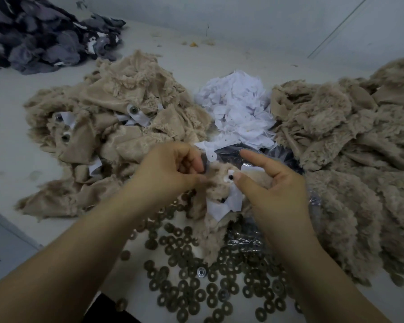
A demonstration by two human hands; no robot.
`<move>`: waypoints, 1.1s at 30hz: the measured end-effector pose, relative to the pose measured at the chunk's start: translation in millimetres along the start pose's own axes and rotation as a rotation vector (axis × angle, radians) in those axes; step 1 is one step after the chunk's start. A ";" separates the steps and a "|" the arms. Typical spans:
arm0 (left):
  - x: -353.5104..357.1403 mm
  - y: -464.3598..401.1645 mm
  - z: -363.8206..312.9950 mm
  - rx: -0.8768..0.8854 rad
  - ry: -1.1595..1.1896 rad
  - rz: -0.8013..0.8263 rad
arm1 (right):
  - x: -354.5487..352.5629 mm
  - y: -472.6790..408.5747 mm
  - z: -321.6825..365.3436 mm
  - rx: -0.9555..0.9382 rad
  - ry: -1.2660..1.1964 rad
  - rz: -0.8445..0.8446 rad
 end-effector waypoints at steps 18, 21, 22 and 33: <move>3.0 14.3 28.5 0.030 -0.690 0.667 | 1.3 -2.8 -10.2 -0.044 0.039 -0.046; 6.3 15.3 27.1 0.047 -0.728 0.661 | 0.7 -3.9 -11.4 -0.044 0.046 -0.048; 5.9 15.3 27.2 0.050 -0.743 0.659 | 0.5 -4.1 -11.9 -0.044 0.050 -0.044; 4.4 19.8 25.5 0.016 -0.748 0.669 | 3.1 -1.7 -10.3 -0.030 0.107 -0.053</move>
Point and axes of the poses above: each hand's wrist, its own y-axis away from the middle knuckle, its own x-axis out of the palm, z = x × y, the point moved 1 cm from there along -y, towards the middle knuckle, and after that the axes turned 9 degrees about x, right-handed, at the moved point
